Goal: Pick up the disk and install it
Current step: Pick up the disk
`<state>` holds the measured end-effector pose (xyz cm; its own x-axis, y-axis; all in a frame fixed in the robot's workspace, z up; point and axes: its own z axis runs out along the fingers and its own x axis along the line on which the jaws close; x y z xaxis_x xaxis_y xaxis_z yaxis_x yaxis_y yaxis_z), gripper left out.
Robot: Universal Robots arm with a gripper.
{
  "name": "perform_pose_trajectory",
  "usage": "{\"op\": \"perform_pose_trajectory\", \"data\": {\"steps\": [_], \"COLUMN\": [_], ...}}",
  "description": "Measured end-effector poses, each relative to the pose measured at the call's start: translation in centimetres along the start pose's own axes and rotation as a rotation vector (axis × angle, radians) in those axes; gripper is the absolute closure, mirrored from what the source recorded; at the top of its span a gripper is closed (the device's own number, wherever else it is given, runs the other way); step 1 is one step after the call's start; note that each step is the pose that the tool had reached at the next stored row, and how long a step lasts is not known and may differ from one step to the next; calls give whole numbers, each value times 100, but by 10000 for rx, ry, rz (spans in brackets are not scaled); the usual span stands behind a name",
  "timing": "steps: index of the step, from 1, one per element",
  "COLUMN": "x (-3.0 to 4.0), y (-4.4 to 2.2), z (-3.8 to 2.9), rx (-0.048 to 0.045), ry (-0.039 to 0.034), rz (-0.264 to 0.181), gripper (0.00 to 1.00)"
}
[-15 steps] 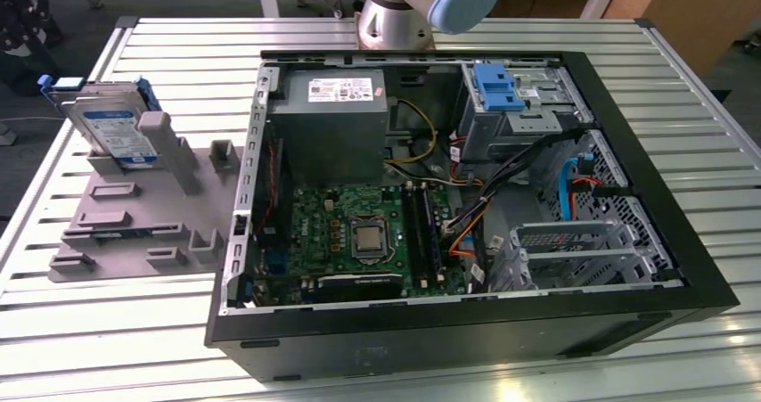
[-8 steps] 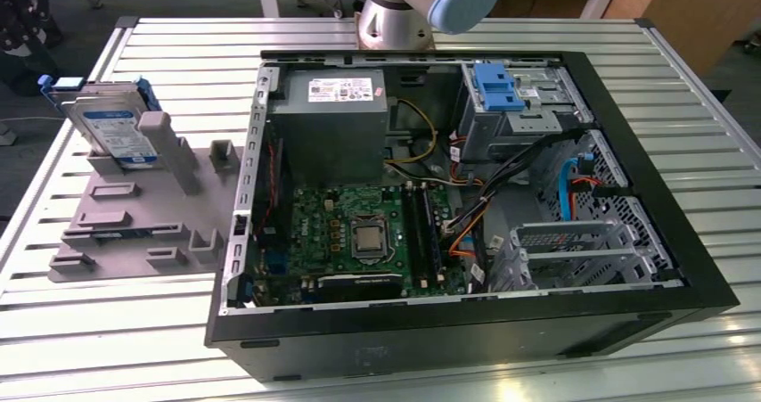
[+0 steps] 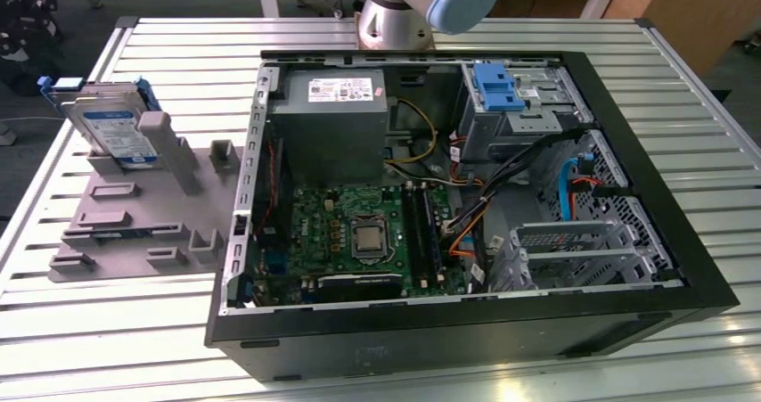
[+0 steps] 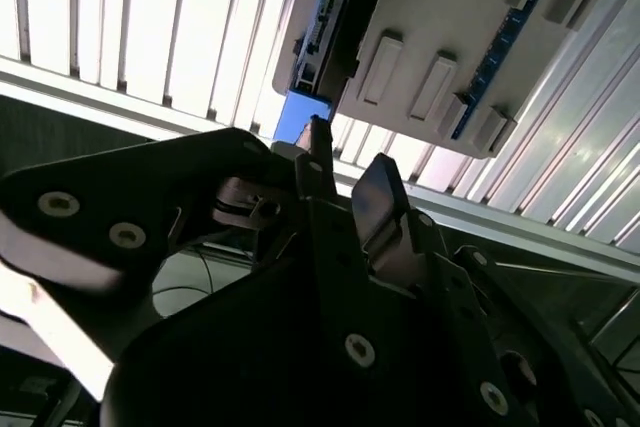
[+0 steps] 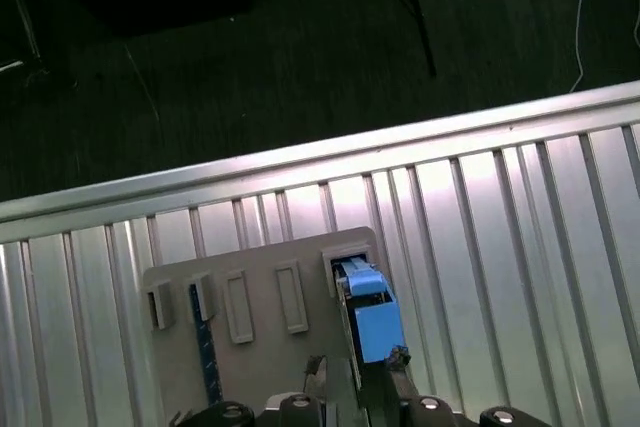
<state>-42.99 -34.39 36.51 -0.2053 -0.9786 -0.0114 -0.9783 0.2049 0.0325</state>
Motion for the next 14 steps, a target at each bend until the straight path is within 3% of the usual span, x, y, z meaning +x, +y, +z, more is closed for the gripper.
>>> {"op": "perform_pose_trajectory", "data": {"steps": [3, 5, 8, 9, 10, 14], "x": [-22, -21, -22, -20, -18, -17], "y": [5, 4, 4, 10, 17, 41], "z": [22, 38, 69, 82, 98, 172], "rx": [32, 28, 23, 16, 14, 28], "ry": [-34, -24, -8, -30, -58, -72], "rz": [-87, -433, -967, -1034, -1035, -1038], "gripper": [64, 63, 52, 52, 45, 45]}}
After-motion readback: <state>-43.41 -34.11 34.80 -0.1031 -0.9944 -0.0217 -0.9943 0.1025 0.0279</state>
